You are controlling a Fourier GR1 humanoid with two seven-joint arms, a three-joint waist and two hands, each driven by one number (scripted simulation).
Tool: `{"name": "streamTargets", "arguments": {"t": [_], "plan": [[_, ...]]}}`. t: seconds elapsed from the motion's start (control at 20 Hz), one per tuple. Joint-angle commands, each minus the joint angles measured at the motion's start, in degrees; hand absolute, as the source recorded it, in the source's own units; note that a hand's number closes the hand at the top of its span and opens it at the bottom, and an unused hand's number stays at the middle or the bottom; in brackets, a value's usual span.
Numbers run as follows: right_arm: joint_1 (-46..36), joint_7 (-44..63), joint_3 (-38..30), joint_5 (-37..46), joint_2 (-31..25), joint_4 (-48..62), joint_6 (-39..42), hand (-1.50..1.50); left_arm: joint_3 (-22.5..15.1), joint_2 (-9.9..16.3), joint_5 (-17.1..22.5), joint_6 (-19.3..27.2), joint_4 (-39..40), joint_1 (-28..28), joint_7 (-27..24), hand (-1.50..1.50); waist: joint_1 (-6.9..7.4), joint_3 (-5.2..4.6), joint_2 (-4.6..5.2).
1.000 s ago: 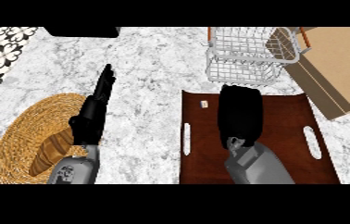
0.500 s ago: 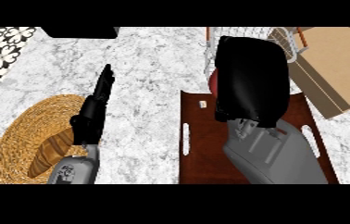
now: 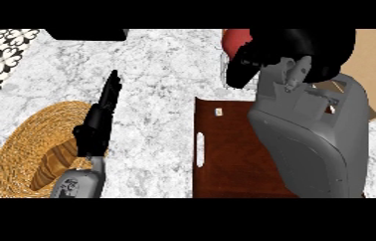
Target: Pick the bell pepper from the tray and place it in the tiered basket
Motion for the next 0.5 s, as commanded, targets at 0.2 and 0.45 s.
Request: {"name": "streamTargets", "arguments": {"t": [0.2,0.45], "plan": [[-9.63,4.55,-6.85,3.81,0.66,13.93,-5.36,1.5,-0.34,-0.7,0.01,0.05,0.07,0.55,-0.41,0.0,-0.3,0.04,0.34],[-9.15,-0.25,-7.41,7.54,-1.76,20.68,-6.17,1.5,-0.31,-0.25,-0.13,0.28,-1.07,1.04,0.4,0.0,-0.58,0.07,0.26]]}}
